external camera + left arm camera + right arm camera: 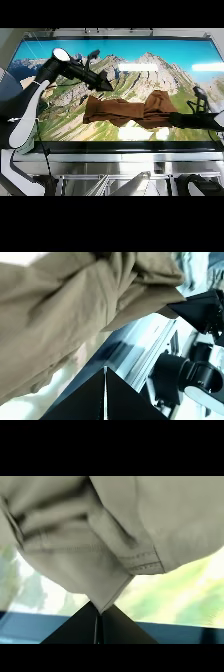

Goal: Fold the shirts.

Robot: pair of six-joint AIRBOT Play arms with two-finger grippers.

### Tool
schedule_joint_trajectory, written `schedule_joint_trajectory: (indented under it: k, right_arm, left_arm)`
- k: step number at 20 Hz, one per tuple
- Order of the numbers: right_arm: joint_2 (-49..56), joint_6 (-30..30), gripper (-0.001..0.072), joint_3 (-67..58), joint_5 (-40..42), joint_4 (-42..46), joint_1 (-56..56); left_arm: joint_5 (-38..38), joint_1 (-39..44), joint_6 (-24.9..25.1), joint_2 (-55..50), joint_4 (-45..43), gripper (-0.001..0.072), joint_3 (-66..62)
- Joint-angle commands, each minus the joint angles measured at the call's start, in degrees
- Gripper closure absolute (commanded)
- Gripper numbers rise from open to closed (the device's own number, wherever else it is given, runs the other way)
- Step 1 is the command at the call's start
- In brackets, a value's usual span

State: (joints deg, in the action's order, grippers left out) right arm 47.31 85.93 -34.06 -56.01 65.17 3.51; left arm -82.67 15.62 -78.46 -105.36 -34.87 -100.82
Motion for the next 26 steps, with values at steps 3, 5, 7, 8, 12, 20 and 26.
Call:
schedule_joint_trajectory:
  k: [3, 5, 7, 8, 12, 20, 26]
  right_arm:
    - [-9.9, 2.4, 0.0697, -0.3, 0.3, 5.6, 0.0]
    - [-12.0, 2.4, 0.0696, -1.5, 0.0, 5.6, 0.0]
    - [-13.4, 2.4, 0.0697, -3.6, -0.6, 5.6, 0.0]
    - [-13.5, 2.4, 0.0697, -4.9, -1.3, 5.6, 0.0]
    - [-13.5, 2.3, 0.0697, -7.3, -2.6, 5.5, 0.0]
    - [-13.4, -0.6, 0.0696, -8.2, -3.1, -1.4, 0.0]
    - [-12.9, -0.6, 0.0696, -8.2, -4.2, -2.9, 0.0]
  left_arm:
    - [0.3, -0.2, -1.2, 6.4, 0.0, 0.0690, -3.0]
    - [0.6, -0.7, -1.1, 9.1, 0.0, 0.0690, -3.0]
    - [0.7, -2.3, -1.2, 12.0, 0.0, 0.0690, -3.0]
    - [0.5, -3.5, -1.2, 13.3, 0.0, 0.0690, -3.0]
    - [-1.8, -8.2, -2.2, 17.5, 0.0, 0.0690, -3.0]
    - [-5.4, -13.7, -2.9, 21.8, -0.3, 0.0689, -2.8]
    - [3.0, -6.6, 0.7, 21.4, -8.0, 0.0534, 21.9]
